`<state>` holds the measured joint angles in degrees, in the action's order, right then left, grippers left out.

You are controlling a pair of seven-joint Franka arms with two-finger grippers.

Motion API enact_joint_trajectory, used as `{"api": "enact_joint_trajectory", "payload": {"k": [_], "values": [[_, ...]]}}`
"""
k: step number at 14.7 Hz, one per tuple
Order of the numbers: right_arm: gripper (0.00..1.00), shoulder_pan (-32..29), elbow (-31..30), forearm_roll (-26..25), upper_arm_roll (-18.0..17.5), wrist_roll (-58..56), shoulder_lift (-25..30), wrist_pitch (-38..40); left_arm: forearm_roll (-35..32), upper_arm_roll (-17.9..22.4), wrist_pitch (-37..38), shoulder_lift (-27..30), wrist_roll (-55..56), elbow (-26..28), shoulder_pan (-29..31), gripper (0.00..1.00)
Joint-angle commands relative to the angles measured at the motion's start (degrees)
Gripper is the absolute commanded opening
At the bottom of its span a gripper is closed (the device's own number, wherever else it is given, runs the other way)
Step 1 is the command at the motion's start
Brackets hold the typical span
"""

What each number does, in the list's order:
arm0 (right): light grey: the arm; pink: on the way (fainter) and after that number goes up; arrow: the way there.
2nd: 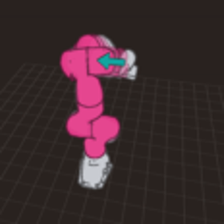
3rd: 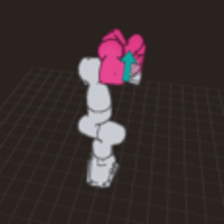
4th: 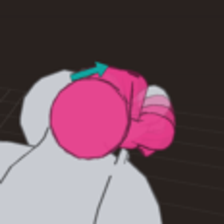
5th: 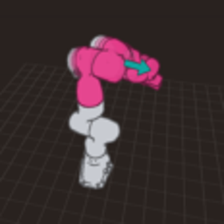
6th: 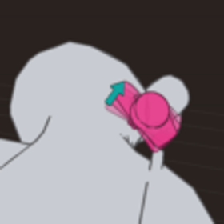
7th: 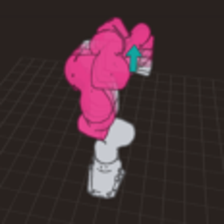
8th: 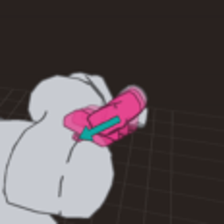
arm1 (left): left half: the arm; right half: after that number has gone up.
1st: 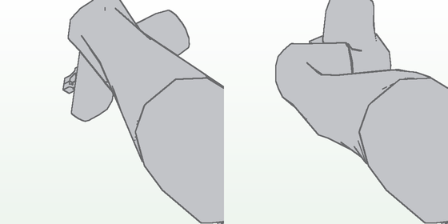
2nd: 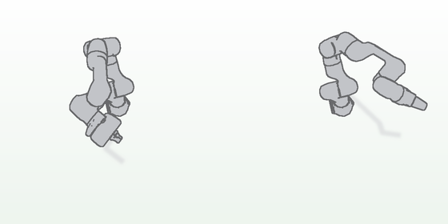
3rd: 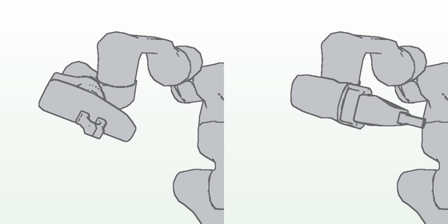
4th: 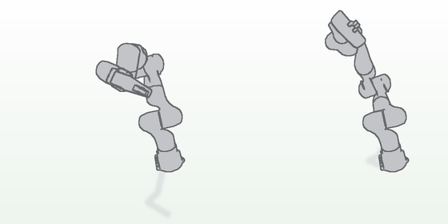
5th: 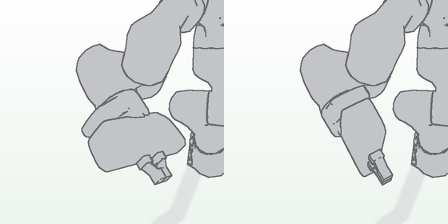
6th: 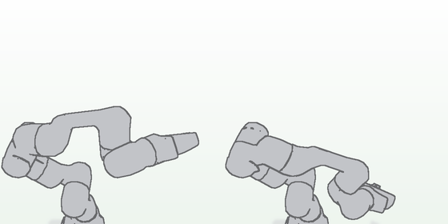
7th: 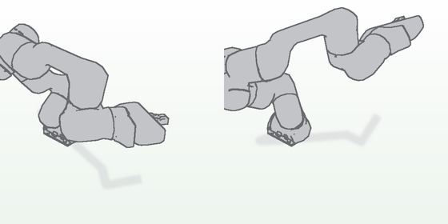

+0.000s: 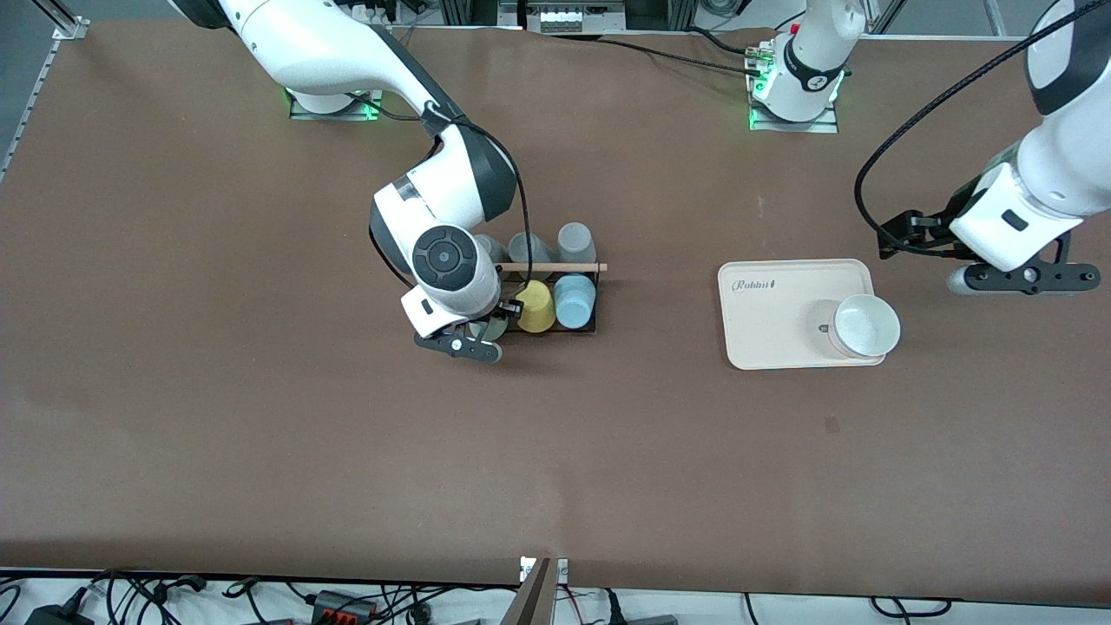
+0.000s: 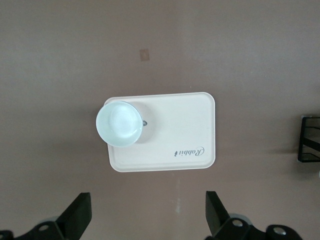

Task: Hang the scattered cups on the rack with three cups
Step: 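Open the right gripper and draw it back from the rack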

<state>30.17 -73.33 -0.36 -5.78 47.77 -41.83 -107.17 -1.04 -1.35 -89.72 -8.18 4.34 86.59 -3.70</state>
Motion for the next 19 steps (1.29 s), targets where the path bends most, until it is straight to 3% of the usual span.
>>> {"api": "enact_joint_trajectory", "payload": {"k": [1, 6, 10, 16, 19], "values": [[1.0, 0.1, 1.9, 0.1, 0.4, -0.2, -0.5, 0.5, 0.6, 0.2, -0.6, 0.6, -4.7, 0.6, 2.8, 1.0], [1.0, -2.1, 2.7, -0.2, 2.1, -9.0, 3.2, 3.2, 0.7, -1.2, 0.7, 1.0, 3.9, 0.1, 2.4, 1.0], [1.0, -10.8, 7.0, -0.1, 2.0, -9.7, 8.0, 8.1, 0.7, -2.7, 2.2, 1.9, 3.8, 0.2, 2.8, 1.0], [1.0, -22.5, 6.7, -2.6, 1.9, -28.4, 15.2, 13.4, 0.6, -2.7, 1.4, 1.8, 3.9, -0.4, 2.9, 1.0], [1.0, -26.6, 4.9, -2.5, 1.8, -32.0, 19.3, 17.2, 0.7, -2.7, 1.4, 1.8, 3.8, -0.4, 2.9, 1.0]]}}
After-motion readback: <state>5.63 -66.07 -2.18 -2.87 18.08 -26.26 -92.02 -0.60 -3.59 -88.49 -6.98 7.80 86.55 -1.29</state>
